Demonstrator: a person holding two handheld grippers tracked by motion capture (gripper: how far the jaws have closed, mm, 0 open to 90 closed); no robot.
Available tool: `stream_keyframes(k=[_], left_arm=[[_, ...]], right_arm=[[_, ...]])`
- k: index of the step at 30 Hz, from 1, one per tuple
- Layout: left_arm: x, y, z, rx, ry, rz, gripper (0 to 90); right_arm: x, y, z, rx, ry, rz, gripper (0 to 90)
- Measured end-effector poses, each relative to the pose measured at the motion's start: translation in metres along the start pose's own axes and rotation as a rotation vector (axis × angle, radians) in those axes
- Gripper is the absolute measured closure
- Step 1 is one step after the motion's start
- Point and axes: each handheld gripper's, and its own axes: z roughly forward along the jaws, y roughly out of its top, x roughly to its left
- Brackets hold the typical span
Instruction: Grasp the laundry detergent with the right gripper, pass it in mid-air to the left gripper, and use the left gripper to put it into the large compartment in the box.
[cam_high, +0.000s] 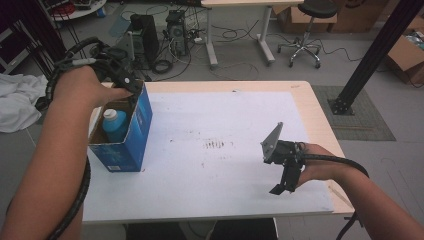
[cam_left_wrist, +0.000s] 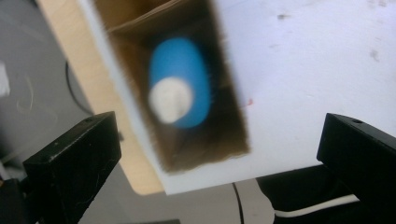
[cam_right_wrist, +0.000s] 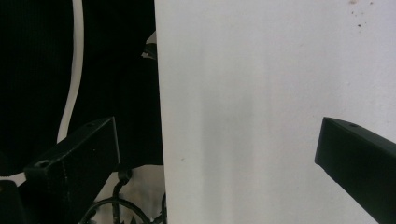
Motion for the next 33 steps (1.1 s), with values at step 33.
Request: stream_keyframes(k=[33], left_arm=[[-0.132,-0.027,0.031,-0.021,-0.12,1.011,0.1]], right_arm=[[0.003,0.007,-0.013,0.015,-0.013,0.012,0.0]])
